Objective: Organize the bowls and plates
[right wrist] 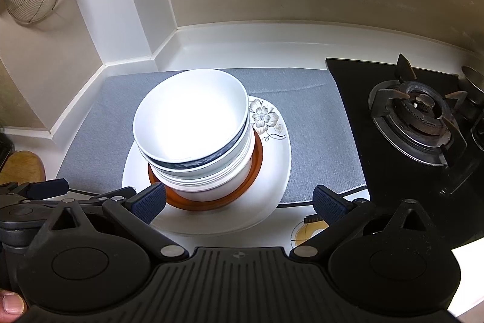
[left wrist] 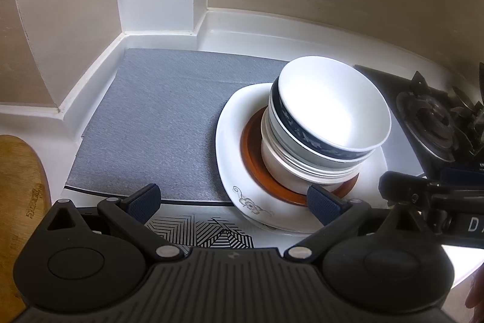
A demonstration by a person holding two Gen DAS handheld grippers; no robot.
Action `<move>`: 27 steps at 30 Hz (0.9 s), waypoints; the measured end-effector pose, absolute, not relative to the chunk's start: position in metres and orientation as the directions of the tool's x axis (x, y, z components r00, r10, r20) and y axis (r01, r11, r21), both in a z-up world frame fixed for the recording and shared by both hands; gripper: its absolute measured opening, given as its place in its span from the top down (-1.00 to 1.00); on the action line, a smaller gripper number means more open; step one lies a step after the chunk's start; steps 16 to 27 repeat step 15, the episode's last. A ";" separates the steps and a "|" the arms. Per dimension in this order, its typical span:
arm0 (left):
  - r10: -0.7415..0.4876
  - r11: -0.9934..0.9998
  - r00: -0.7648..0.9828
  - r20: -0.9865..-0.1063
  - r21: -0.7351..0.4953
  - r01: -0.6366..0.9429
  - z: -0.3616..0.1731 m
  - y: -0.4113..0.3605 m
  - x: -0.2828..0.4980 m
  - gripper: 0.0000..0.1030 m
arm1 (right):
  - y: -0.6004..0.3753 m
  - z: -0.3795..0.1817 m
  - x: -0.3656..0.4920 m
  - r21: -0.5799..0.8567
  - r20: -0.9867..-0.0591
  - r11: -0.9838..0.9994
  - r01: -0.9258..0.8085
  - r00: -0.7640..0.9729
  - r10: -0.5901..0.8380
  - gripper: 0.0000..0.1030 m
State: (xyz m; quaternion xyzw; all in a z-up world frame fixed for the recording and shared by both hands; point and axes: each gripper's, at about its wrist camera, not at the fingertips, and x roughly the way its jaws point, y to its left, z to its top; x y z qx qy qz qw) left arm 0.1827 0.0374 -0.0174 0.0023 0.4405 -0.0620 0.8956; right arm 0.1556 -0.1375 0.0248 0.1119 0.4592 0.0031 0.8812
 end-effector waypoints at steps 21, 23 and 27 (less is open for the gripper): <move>-0.116 0.992 0.611 -0.783 -0.059 0.114 -0.018 0.035 0.181 -0.99 | -0.140 0.027 0.154 0.194 -0.810 0.976 0.097 0.578 0.103 -0.99; -0.116 0.992 0.611 -0.783 -0.059 0.114 -0.018 0.035 0.181 -0.99 | -0.140 0.027 0.154 0.194 -0.810 0.976 0.097 0.578 0.103 -0.99; -0.116 0.992 0.611 -0.783 -0.059 0.114 -0.018 0.035 0.181 -0.99 | -0.140 0.027 0.154 0.194 -0.810 0.976 0.097 0.578 0.103 -0.99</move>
